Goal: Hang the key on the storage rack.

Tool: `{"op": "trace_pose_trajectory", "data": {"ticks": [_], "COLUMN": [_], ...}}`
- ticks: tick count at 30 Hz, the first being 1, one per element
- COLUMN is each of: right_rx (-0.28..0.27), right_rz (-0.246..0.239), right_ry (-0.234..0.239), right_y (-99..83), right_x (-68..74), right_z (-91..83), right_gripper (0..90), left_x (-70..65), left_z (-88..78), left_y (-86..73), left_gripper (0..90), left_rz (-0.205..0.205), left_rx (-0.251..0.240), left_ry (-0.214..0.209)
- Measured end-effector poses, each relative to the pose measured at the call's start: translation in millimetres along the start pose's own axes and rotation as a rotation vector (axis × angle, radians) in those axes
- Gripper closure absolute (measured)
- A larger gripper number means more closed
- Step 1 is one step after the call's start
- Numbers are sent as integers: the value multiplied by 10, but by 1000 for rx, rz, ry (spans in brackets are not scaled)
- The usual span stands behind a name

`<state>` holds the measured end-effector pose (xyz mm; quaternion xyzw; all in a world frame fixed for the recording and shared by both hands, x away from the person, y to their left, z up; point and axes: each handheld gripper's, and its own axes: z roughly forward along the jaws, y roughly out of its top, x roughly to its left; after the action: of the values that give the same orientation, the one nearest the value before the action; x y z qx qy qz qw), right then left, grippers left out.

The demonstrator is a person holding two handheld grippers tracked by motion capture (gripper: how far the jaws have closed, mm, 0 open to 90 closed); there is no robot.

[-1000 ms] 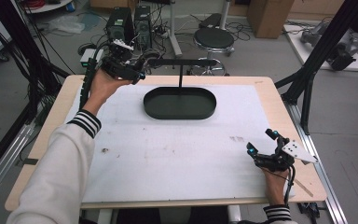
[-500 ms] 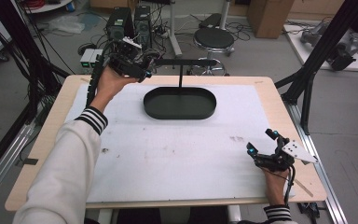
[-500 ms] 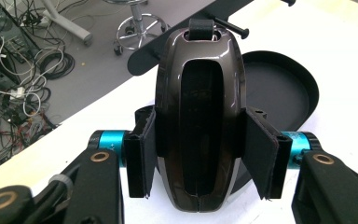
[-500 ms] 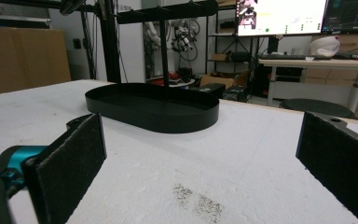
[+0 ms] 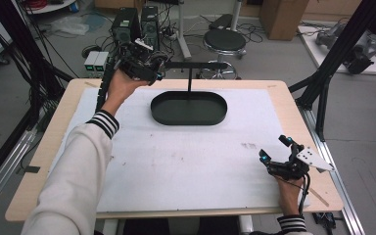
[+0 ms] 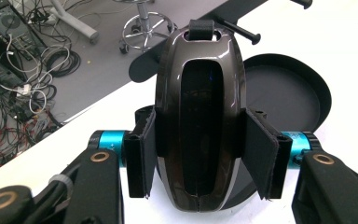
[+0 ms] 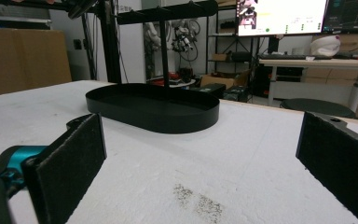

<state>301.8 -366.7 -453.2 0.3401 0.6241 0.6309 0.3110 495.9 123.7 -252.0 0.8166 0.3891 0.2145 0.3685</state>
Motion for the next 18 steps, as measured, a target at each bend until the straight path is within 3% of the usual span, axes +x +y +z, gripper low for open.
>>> {"op": "trace_pose_trajectory", "data": {"ticks": [18], "right_rx": [1], "right_rz": [5], "right_ry": [0], "right_y": [0], "right_x": [1], "right_z": [-2], "right_gripper": [5], "left_x": [14], "left_z": [73], "left_y": [74], "left_gripper": [490], "left_rz": [-25], "left_rx": [-27], "left_ry": [12]}}
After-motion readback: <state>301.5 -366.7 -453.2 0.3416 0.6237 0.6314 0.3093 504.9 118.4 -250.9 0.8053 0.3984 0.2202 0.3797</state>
